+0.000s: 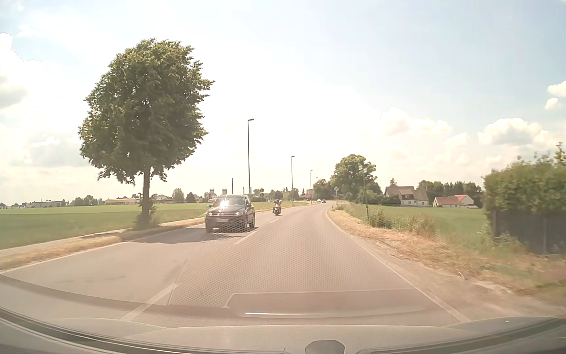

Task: Follow the waypoints while adhering to traffic rules and regulations

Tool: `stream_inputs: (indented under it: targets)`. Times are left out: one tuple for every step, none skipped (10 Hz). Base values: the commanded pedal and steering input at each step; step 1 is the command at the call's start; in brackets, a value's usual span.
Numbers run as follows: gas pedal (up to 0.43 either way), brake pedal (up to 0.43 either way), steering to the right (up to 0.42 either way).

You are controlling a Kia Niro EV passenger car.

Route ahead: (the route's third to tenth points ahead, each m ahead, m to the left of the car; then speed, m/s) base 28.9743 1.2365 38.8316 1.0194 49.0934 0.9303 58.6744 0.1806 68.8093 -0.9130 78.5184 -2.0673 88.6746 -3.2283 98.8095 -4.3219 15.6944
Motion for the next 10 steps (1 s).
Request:
stream_inputs:
  targets:
    - [0.197,0.000,0.001]
    - [0.209,0.000,0.001]
    - [0.209,0.000,0.001]
    - [0.209,0.000,0.001]
    - [0.220,0.000,0.001]
    - [0.220,0.000,0.001]
    - [0.220,0.000,0.001]
    - [0.220,0.000,0.002]
    - [0.220,0.000,0.002]
    - [0.220,0.000,0.002]
